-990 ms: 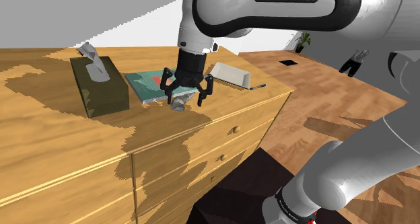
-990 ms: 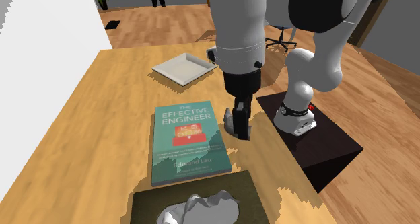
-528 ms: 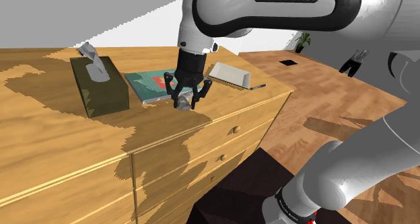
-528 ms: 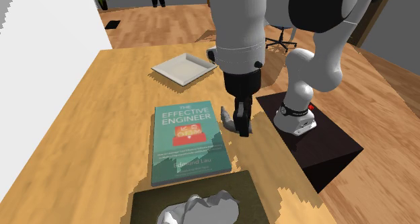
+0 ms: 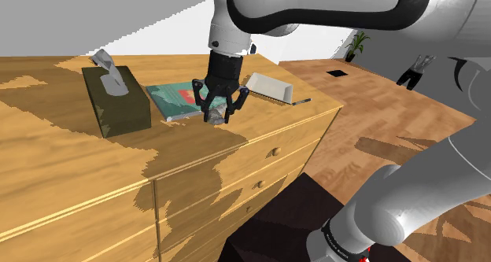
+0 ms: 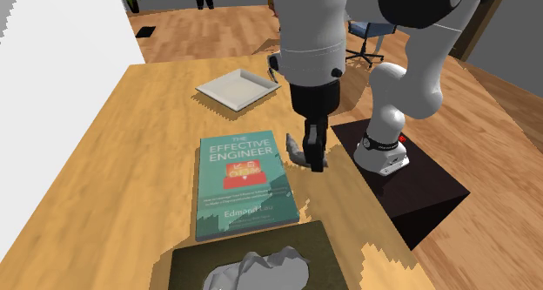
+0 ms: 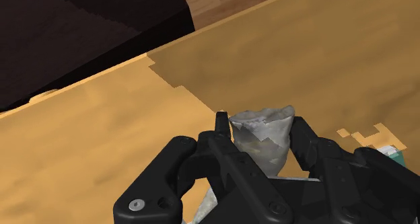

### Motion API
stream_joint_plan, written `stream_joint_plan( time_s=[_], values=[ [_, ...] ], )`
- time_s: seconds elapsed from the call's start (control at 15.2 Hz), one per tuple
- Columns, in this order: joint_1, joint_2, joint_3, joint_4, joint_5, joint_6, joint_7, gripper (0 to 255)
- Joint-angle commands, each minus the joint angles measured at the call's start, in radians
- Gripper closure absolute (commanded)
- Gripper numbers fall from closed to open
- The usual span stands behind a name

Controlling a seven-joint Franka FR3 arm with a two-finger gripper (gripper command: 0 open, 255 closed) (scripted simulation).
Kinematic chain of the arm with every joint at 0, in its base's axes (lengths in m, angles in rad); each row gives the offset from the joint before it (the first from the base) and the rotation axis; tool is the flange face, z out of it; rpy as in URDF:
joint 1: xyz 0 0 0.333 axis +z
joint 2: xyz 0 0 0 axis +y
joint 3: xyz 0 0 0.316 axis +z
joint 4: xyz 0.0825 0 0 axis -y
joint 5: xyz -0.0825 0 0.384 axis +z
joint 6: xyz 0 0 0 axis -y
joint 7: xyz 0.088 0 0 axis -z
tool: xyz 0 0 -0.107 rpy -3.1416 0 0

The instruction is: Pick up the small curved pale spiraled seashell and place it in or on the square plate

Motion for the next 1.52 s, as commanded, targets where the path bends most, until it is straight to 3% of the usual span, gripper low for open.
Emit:
stream_joint_plan(
  time_s=[0.0,0.86,1.45],
  values=[
    [-0.001,0.001,-0.002,0.028,-0.002,-0.027,0.003,255],
    [-0.006,0.021,-0.009,0.211,-0.012,-0.189,0.032,255],
    [-0.096,0.018,-0.143,0.204,-0.059,-0.225,-0.186,255]
  ],
)
